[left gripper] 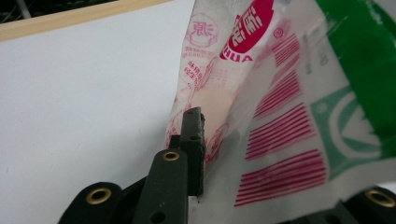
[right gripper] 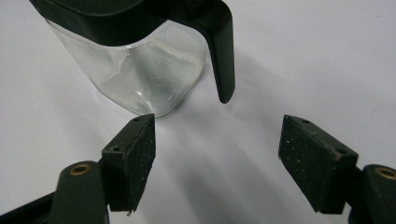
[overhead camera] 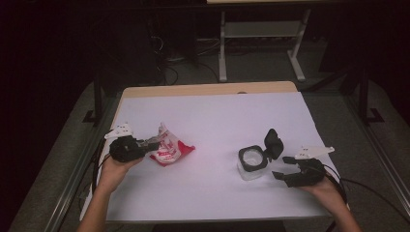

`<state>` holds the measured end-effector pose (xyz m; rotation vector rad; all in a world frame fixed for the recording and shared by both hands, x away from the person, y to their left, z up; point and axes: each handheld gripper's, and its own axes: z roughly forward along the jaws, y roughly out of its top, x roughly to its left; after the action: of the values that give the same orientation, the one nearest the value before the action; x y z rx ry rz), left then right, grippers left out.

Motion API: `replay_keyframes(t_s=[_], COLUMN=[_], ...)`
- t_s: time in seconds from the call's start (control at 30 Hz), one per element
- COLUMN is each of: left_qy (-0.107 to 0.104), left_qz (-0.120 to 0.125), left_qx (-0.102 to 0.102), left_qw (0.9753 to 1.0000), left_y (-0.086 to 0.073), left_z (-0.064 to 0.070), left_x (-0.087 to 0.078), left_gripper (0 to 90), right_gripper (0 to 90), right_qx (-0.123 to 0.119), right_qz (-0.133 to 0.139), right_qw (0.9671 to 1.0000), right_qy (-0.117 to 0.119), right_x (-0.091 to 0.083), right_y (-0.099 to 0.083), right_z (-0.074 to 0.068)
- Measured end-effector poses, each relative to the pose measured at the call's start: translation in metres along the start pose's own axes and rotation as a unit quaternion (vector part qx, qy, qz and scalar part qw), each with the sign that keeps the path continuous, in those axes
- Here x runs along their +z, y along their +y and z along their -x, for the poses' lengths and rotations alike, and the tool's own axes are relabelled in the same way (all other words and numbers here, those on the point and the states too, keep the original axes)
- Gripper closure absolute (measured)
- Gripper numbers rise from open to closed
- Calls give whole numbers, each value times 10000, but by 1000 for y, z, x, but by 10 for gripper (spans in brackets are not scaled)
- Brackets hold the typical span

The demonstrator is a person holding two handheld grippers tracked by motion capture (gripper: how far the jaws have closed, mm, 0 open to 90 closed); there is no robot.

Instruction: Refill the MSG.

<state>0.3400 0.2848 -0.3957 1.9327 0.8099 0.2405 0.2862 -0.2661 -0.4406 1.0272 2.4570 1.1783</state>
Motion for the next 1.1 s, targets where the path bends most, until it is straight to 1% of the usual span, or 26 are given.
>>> replay_keyframes(t_s=[0.1,0.13,0.2,0.23,0.33,0.4,0.5,0.57,0.6,0.67,0.73,0.77,0.8,0.9,0.97,1.0,1.1], left_qy=[31,57,83,106,88,119,49,-2,11,11,-16,-24,5,-1,-3,-10,-59], left_qz=[2,6,-17,4,-37,-120,-30,40,72,44,73,50,59,102,99,97,161], left_qx=[103,129,209,212,209,223,123,201,236,312,280,283,308,300,384,397,413], left_qw=[9999,9999,9997,9997,9997,9996,9999,9998,9997,9995,9996,9996,9995,9995,9992,9992,9990], left_y=[1,1,2,2,4,9,16,24,27,34,41,44,46,55,60,62,66], left_z=[2,2,4,5,7,12,18,24,27,32,34,35,37,41,44,46,50], left_x=[1,2,3,4,3,3,3,3,3,4,6,8,9,12,15,16,16], left_gripper=[791,812,890,897,900,900,900,900,900,900,900,900,900,900,900,900,900], right_gripper=[271,271,272,272,271,272,272,271,271,272,272,272,271,272,272,272,272], right_qx=[15,16,-1,-22,5,-8,-13,-2,-7,17,-11,-21,-9,-40,-33,-7,-35], right_qz=[-7,-3,-7,-5,-5,-2,5,33,23,49,56,72,98,110,121,134,192], right_qw=[10000,10000,10000,10000,10000,10000,10000,10000,10000,10000,10000,10000,9999,9999,9999,9999,9997], right_qy=[7,7,12,14,2,-4,-17,-24,-30,-37,-44,-45,-56,-63,-73,-92,-116], right_x=[0,1,1,1,0,-1,-2,-3,-4,-6,-9,-10,-11,-13,-15,-16,-19], right_y=[0,0,0,0,0,0,1,1,1,1,2,3,3,4,4,5,6], right_z=[0,0,0,0,0,0,0,0,0,0,0,0,0,0,0,0,-1])
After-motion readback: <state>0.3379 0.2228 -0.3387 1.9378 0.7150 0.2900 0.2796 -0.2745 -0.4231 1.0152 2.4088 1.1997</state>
